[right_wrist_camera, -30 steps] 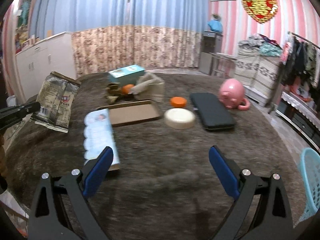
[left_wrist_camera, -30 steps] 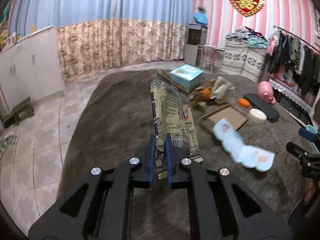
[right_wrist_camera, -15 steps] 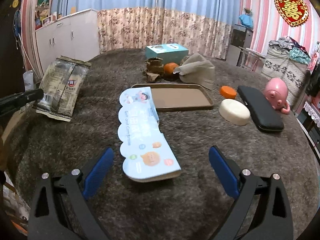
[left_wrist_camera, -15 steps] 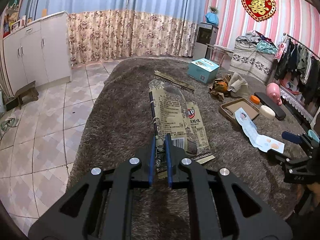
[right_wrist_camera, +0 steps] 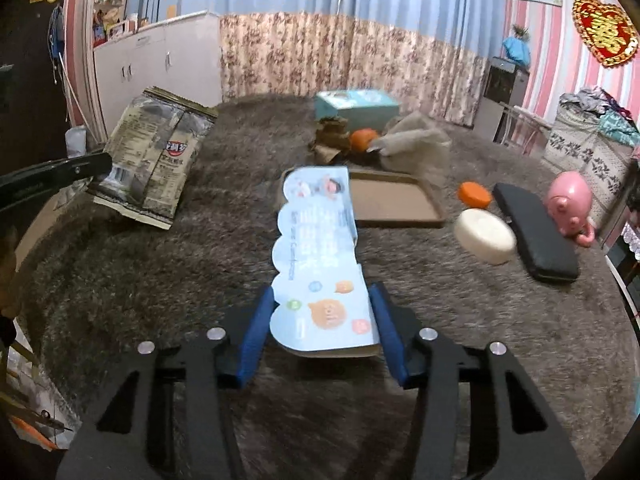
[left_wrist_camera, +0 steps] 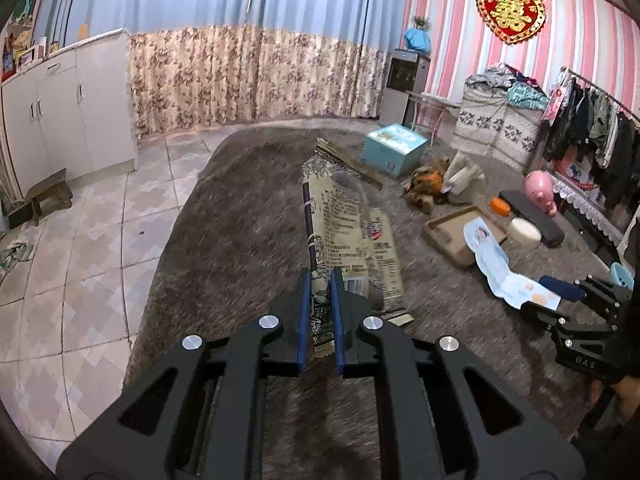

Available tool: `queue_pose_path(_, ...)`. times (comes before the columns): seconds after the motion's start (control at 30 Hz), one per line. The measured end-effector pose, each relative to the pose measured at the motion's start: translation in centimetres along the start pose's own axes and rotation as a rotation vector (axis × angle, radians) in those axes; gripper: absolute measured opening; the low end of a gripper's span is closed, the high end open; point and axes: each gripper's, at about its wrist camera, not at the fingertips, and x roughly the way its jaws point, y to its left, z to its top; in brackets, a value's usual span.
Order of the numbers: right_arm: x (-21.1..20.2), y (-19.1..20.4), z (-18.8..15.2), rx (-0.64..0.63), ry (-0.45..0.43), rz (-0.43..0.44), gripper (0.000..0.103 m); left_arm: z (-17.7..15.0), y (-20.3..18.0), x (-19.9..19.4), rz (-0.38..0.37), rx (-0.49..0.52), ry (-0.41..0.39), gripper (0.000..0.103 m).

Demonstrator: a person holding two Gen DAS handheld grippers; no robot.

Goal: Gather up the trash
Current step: 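Lift the snack bag and paper card and carry both toward the blue basket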

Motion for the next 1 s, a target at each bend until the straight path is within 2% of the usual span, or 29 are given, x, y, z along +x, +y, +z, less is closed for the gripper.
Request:
queue_pose_path(0.27, -4.9, -5.7, -1.4, 0.096, -0.064, -0.108, 0.05, 2.0, -4.9, -0.5, -0.079, 0.062, -0.048, 0.009)
queue_pose_path(0.53, -9.3, -12.0, -3.6, 0.174, -0.077, -0.252, 0.05, 1.6, -10.9, 0.6, -0.145, 0.142, -0.057, 0.007)
queue_pose_path(0.7, -11.4, -14.5, -5.2, 0.234, -0.087, -0.303, 0.05, 1.1, -12.3, 1.6, -0.117, 0.169, -0.022, 0.007)
queue_pose_path(0.87, -12.4, -16.7, -7.1, 0.299, -0.089, -0.339, 0.05, 0.8, -11.7, 3.1, -0.042, 0.165, 0.022, 0.01)
queue_pose_path(1.0, -12.9, -17.7, -7.9, 0.334, -0.093, -0.356, 0.05, 0.3, -10.1, 4.8, -0.025, 0.113, 0.092, 0.022)
